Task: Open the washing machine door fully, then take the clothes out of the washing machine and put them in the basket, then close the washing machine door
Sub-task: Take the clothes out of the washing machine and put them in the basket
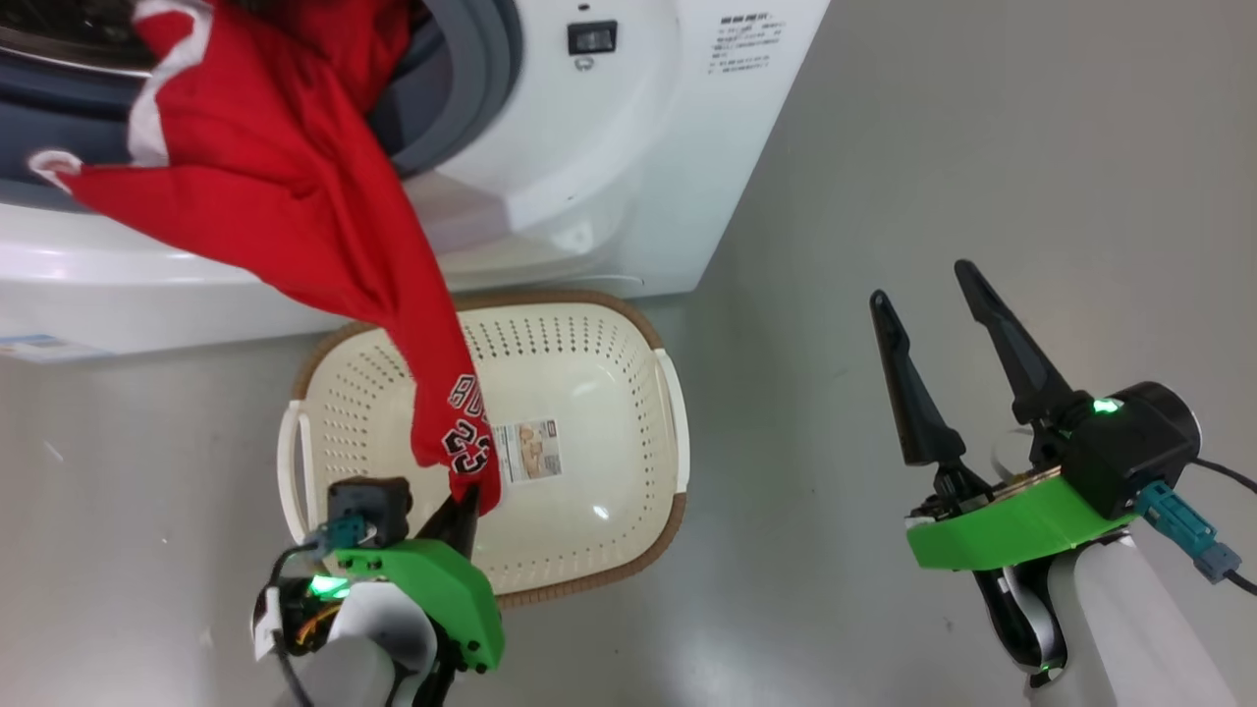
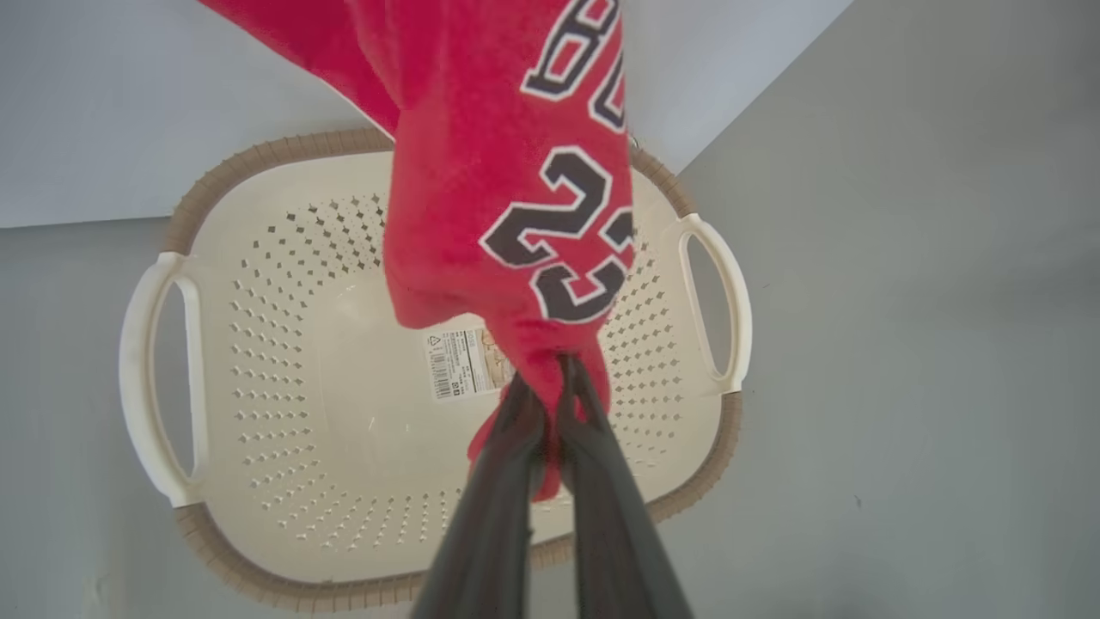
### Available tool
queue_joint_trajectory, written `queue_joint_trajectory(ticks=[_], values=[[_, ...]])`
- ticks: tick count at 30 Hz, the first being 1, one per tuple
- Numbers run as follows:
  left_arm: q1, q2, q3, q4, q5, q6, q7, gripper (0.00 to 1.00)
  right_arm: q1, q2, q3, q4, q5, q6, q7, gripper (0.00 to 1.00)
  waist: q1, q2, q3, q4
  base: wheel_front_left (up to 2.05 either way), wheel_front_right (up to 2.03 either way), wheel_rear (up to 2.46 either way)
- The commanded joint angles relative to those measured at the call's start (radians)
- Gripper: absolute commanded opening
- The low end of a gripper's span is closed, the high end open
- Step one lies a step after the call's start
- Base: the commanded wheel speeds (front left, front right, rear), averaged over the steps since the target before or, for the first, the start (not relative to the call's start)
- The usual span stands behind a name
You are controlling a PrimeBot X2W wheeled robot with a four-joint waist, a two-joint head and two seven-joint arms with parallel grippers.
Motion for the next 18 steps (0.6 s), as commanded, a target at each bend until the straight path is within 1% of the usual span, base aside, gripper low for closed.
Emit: queue_joint_trajectory(ticks=[1,11,18], values=[[-0.028,0.007,0.019,0.018,0.008,-0.007,-0.010,0.00,-0.015,0.000,0.023,-0.029,0.015,0.003,-0.006,1.00,0.0000,0.0000,0.038,-0.012,0.00,0.00,0.00],[-0.169,-0.044,0.004,0.363,-0.001,-0.074,-0.070,0.00,-0.050,0.000,0.027,-0.036,0.006,0.003,-0.006,1.00,0.0000,0.0000,0.109,-0.018,0.00,0.00,0.00],[-0.237,-0.076,0.000,0.544,-0.025,-0.128,-0.112,0.00,-0.066,0.000,0.034,-0.036,0.007,0.003,-0.006,1.00,0.0000,0.0000,0.140,-0.027,0.00,0.00,0.00]])
